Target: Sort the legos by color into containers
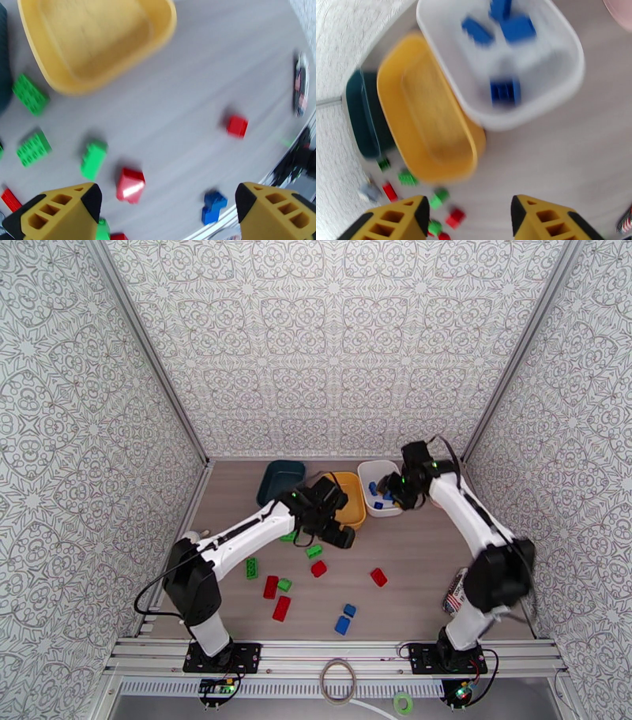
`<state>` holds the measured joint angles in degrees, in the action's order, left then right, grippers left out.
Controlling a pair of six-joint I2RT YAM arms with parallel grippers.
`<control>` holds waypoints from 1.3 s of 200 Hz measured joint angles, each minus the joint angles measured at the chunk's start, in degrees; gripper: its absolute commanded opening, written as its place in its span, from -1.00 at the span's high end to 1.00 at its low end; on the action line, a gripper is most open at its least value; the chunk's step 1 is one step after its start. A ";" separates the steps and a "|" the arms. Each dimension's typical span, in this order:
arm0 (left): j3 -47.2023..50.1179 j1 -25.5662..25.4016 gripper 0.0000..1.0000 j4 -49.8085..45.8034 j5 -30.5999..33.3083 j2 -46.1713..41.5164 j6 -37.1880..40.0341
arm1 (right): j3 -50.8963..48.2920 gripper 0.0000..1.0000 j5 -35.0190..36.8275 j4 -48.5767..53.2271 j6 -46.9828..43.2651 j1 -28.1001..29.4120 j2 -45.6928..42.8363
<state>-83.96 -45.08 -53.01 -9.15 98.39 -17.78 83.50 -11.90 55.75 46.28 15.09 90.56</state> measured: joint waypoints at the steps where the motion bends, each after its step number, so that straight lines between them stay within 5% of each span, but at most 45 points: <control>1: 0.22 -0.09 -0.88 0.04 0.00 -0.11 -0.02 | -0.52 -0.26 0.17 -0.07 0.13 0.07 -0.46; 45: 10.25 -6.86 -0.85 2.29 -0.02 -4.26 -1.09 | -23.76 -0.26 2.49 1.29 5.66 6.10 -18.88; 88: 12.46 -13.73 -0.84 3.91 -0.17 -4.39 -3.26 | -36.17 -0.26 2.49 3.80 11.19 11.50 -30.34; 186: 12.44 -24.52 -0.81 5.68 0.11 4.39 -11.43 | -43.25 -0.31 1.09 8.52 12.90 12.26 -45.00; 260: 10.80 -24.90 -0.58 5.73 3.06 10.82 -15.96 | -43.91 -0.26 0.46 11.65 12.87 12.26 -49.70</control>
<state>-73.17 -69.97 -47.29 -6.09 109.21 -33.74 39.59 -11.44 67.40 59.16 27.35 40.86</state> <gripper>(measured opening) 0.823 0.638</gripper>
